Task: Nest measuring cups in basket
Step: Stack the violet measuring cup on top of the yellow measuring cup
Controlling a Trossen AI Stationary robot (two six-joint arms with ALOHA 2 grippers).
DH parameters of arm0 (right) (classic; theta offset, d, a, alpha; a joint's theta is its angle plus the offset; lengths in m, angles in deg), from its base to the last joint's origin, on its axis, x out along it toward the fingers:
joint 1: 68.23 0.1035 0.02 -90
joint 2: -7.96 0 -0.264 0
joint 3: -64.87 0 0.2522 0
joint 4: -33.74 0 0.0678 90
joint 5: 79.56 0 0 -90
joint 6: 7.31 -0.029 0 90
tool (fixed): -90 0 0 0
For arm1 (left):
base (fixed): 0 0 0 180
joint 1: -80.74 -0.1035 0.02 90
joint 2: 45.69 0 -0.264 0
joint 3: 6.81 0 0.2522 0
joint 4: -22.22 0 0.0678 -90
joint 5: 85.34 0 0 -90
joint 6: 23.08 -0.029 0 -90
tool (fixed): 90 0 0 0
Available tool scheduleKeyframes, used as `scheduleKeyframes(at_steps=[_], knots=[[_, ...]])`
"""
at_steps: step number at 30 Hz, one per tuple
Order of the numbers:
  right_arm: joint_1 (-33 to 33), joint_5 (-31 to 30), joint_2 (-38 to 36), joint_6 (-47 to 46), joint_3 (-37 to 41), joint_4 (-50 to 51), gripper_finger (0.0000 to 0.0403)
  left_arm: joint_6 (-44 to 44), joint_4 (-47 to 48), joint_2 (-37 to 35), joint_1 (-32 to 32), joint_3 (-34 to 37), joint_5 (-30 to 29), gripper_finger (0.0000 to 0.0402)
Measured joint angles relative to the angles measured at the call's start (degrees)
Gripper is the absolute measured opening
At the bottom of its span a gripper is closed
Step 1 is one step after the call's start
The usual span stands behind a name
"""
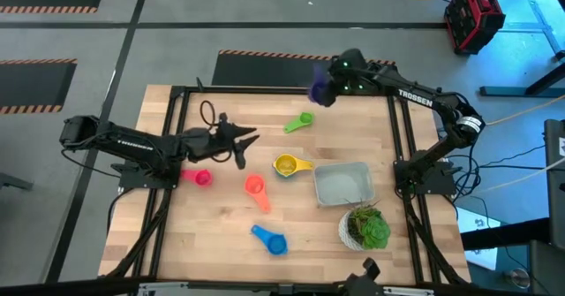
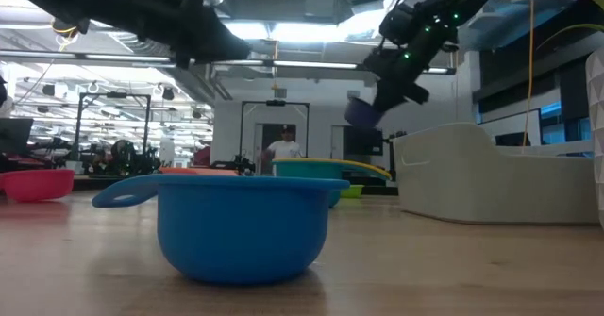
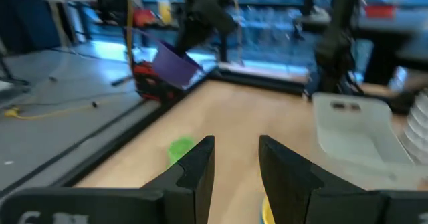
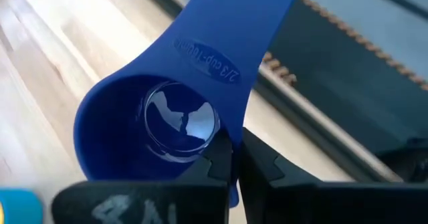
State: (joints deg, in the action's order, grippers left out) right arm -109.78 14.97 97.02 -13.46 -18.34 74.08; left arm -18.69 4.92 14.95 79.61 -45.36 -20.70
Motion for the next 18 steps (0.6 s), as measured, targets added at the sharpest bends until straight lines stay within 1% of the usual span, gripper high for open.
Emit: scheduleKeyframes(at_steps=[3,7,12,16,18], knots=[[0.92,-2.26,0.00,-2.69,0.00,-3.97,0.0015,-0.01,-4.03,0.79,0.00,0.00,-3.05,0.0110],[3.35,-6.24,0.00,-2.73,0.00,-7.95,0.0014,-0.03,-6.51,4.12,-0.37,-1.75,-4.62,0.0110],[6.78,-10.51,0.00,-2.82,0.00,-13.29,0.0015,-0.03,-7.00,11.17,-2.11,-7.67,-6.79,0.0110],[9.23,-12.83,0.00,-2.93,0.00,-16.74,0.0015,-0.12,-7.25,16.74,-3.58,-13.43,-11.08,0.0110],[10.31,-14.56,0.00,-2.99,0.00,-17.87,0.0015,-0.58,-7.19,19.08,-4.38,-16.23,-11.67,0.0110]])
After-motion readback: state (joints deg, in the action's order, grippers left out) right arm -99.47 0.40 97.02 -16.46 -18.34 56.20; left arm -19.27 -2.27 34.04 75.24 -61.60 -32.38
